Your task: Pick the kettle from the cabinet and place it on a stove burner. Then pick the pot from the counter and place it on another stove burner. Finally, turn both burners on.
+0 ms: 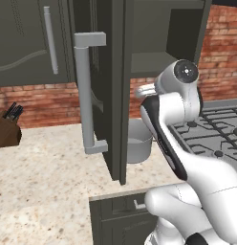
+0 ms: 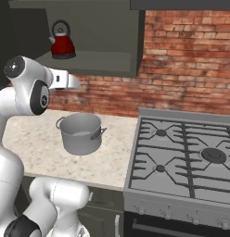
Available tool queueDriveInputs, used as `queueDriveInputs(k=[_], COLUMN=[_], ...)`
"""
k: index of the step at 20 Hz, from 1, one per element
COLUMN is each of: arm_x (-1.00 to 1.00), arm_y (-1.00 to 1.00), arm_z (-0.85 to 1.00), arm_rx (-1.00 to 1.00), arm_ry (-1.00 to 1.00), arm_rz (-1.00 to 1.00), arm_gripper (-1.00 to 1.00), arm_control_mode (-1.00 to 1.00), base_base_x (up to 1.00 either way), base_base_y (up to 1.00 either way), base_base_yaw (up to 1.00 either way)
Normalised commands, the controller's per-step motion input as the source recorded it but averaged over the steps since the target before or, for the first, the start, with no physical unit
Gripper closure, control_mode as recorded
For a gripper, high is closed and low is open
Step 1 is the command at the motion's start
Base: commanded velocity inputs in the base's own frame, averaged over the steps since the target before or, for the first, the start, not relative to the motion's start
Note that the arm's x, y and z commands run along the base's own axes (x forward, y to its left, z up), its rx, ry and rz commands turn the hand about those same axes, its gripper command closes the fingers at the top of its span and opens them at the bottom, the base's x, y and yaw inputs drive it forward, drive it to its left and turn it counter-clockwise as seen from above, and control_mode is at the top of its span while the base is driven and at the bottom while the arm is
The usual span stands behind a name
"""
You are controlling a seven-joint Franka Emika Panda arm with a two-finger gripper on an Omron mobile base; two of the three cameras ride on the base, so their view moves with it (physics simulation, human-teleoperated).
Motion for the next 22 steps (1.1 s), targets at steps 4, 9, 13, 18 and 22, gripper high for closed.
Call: queueDriveInputs(k=[4, 9, 13, 18, 22], arm_x=[0.11, 0.15, 0.16, 0.12, 0.12], arm_y=[0.01, 0.03, 0.03, 0.02, 0.04], arm_z=[0.34, 0.34, 0.32, 0.28, 0.27], arm_rx=[0.0, 0.0, 0.0, 0.0, 0.0], arm_ry=[-0.11, -0.1, -0.08, -0.08, -0.08], arm_rz=[-0.02, -0.03, -0.02, -0.02, -0.02], arm_gripper=[-1.0, -1.0, -1.0, -1.0, -1.0], arm_control_mode=[-1.0, -1.0, -1.0, -1.0, -1.0], base_base_x=[0.0, 0.0, 0.0, 0.0, 0.0], base_base_y=[0.0, 0.0, 0.0, 0.0, 0.0], base_base_yaw=[0.0, 0.0, 0.0, 0.0, 0.0])
